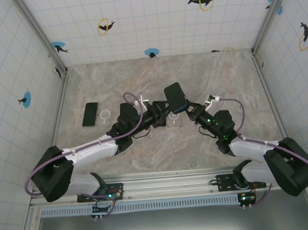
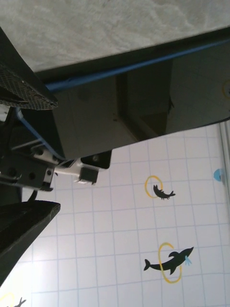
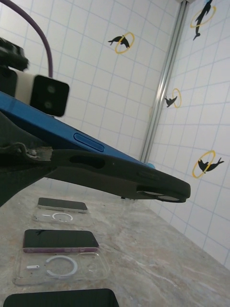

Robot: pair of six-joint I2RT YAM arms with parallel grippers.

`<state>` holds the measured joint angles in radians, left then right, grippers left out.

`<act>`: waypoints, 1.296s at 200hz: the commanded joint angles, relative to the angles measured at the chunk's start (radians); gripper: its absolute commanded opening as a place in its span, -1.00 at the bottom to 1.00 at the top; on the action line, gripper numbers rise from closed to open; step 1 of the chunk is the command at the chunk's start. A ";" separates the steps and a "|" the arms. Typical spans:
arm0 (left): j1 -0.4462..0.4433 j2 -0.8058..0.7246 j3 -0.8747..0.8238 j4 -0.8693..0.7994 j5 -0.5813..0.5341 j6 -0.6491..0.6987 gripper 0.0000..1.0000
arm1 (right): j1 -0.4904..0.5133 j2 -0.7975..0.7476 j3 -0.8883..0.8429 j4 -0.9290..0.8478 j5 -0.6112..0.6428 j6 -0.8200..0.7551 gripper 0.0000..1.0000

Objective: Take the phone out of the phone case

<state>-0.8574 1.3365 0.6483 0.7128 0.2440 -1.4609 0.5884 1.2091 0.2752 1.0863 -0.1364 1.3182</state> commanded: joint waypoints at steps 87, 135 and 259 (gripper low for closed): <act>-0.110 0.044 -0.026 0.102 -0.129 -0.125 0.05 | 0.028 0.000 -0.011 0.160 0.080 -0.009 -1.00; -0.112 0.050 -0.028 0.137 -0.172 -0.128 0.03 | 0.039 -0.005 -0.009 0.161 0.072 -0.026 -1.00; -0.088 0.082 -0.029 0.229 -0.225 -0.146 -0.01 | 0.062 -0.034 -0.040 0.203 0.066 -0.070 -1.00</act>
<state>-0.9546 1.4021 0.6193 0.8845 0.0685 -1.5909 0.6373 1.2030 0.2592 1.1431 -0.0761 1.2682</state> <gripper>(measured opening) 0.496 0.067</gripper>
